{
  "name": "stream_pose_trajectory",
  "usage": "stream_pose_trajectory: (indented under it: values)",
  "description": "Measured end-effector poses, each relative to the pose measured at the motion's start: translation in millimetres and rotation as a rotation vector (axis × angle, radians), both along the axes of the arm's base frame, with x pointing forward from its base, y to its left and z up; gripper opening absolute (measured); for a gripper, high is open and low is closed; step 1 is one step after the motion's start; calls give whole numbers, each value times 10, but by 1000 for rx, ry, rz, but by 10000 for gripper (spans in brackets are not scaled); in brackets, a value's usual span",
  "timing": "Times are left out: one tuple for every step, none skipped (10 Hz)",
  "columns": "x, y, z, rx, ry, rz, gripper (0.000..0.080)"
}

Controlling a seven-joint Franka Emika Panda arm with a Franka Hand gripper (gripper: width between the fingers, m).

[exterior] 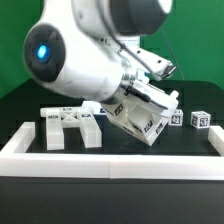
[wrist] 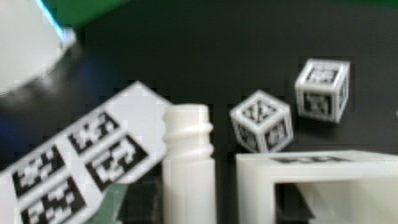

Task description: Assemble chair

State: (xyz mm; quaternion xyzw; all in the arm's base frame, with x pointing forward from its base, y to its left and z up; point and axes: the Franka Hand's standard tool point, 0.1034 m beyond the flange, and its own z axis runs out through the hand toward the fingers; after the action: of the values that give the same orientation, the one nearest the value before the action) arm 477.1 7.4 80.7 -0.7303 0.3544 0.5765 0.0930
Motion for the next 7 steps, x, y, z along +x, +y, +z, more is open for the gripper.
stream_pose_trajectory:
  values:
    - [-4,-18,8,2,55,-18,258]
    - [-28,-26,24,24,93,-37,258]
    - [-62,-38,33,41,133,-47,258]
    - [-38,-30,23,35,114,-41,258]
    - [-36,-17,16,35,108,-32,258]
    - [-37,15,13,39,105,-24,258]
    - [-48,38,0,40,98,-3,258]
